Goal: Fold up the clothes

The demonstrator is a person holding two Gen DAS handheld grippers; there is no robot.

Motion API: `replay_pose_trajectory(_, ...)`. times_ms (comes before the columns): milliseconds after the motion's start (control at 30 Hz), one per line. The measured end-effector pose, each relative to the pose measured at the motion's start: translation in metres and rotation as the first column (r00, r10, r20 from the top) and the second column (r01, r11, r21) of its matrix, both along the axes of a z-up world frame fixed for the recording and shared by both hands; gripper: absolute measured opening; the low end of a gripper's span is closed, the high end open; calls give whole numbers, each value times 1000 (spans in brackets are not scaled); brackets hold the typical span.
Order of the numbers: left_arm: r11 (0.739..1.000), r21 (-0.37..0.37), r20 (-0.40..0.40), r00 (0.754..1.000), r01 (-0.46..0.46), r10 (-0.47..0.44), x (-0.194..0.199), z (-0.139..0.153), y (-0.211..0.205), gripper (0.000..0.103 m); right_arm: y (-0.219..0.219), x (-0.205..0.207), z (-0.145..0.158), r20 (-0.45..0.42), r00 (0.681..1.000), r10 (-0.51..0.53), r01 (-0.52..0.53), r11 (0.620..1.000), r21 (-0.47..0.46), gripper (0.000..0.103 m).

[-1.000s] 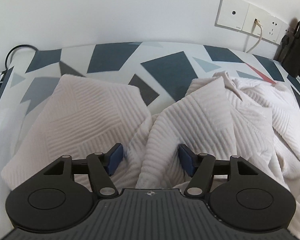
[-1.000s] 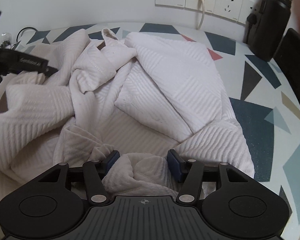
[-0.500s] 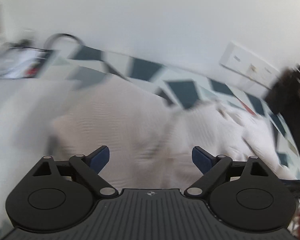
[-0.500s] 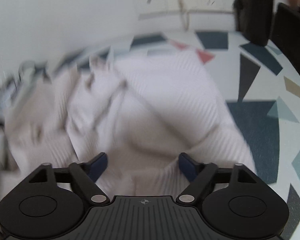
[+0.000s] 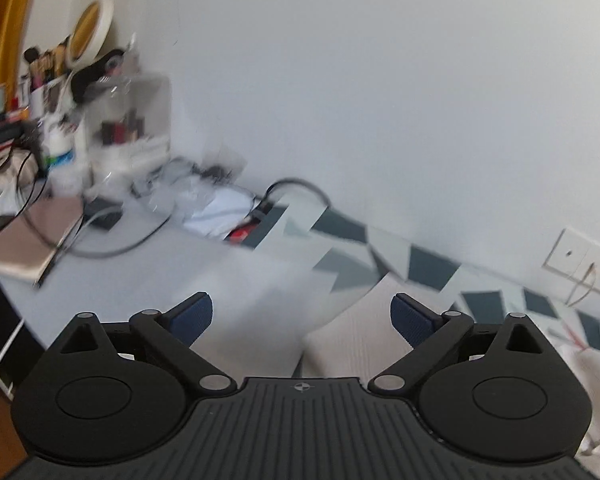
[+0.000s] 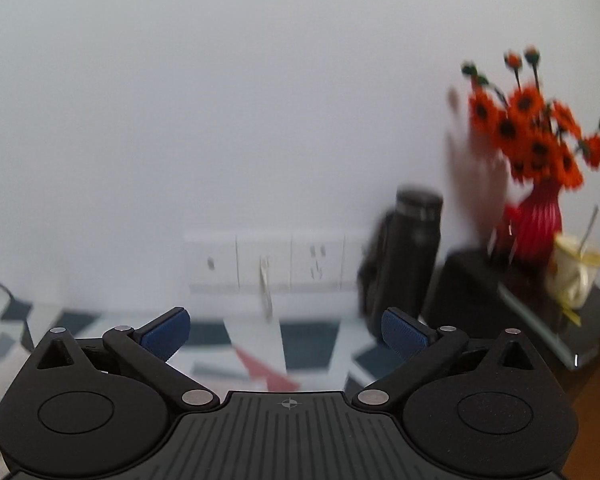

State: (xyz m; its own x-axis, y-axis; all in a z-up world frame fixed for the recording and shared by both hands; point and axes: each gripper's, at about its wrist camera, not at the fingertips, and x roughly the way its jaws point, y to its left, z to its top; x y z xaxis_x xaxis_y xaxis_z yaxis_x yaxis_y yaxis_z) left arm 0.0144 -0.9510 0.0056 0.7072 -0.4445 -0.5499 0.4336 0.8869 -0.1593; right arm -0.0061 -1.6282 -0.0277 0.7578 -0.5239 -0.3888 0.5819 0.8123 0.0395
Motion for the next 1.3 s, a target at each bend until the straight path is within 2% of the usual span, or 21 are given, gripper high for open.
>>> replay_pose_trajectory(167, 994, -43, 108, 989, 103, -98, -2, 40, -25, 102, -8, 9, 43, 108, 993, 44, -46, 999, 20, 102)
replay_pose_trajectory(267, 985, -58, 124, 980, 162, -154, -2, 46, -48, 102, 2, 16, 60, 125, 989, 75, -79, 996, 34, 102)
replay_pose_trajectory(467, 959, 29, 117, 952, 281, -283, -7, 21, -82, 102, 40, 39, 72, 101, 977, 188, -191, 982, 16, 102)
replay_pose_trajectory(600, 928, 39, 116, 920, 371, -373, 3, 16, -90, 102, 65, 53, 97, 134, 976, 173, -163, 983, -83, 102)
replay_pose_trajectory(667, 919, -7, 121, 913, 394, -390, 13, 21, -89, 102, 72, 57, 108, 171, 976, 133, -116, 987, -109, 102)
replay_pose_trajectory(733, 906, -82, 111, 907, 416, -407, 28, 25, -88, 102, 74, 60, 114, 199, 976, 86, -66, 992, -108, 102)
replay_pose_trajectory(833, 871, -182, 97, 890, 456, -446, 47, 25, -88, 102, 75, 69, 117, 194, 980, 35, -15, 995, -102, 102)
replay_pose_trajectory(1000, 830, -190, 38, 849, 524, -527, 60, -1, -110, 102, 83, 82, 104, 149, 989, -13, 42, 980, -196, 102)
replay_pose_trajectory(1067, 809, -173, -3, 821, 562, -571, 58, -17, -124, 102, 77, 87, 89, 103, 995, -6, 25, 982, -185, 102)
replay_pose_trajectory(1200, 757, -125, -56, 758, 641, -650, 42, -50, -154, 102, 55, 101, 39, -24, 1000, -11, 7, 991, -137, 102)
replay_pose_trajectory(1267, 745, -108, -87, 740, 658, -666, 35, -62, -169, 102, 42, 108, 12, -87, 996, 6, -15, 995, -99, 101)
replay_pose_trajectory(1300, 739, -101, -106, 732, 666, -673, 32, -68, -176, 102, 33, 113, -1, -120, 992, 26, -35, 997, -76, 96)
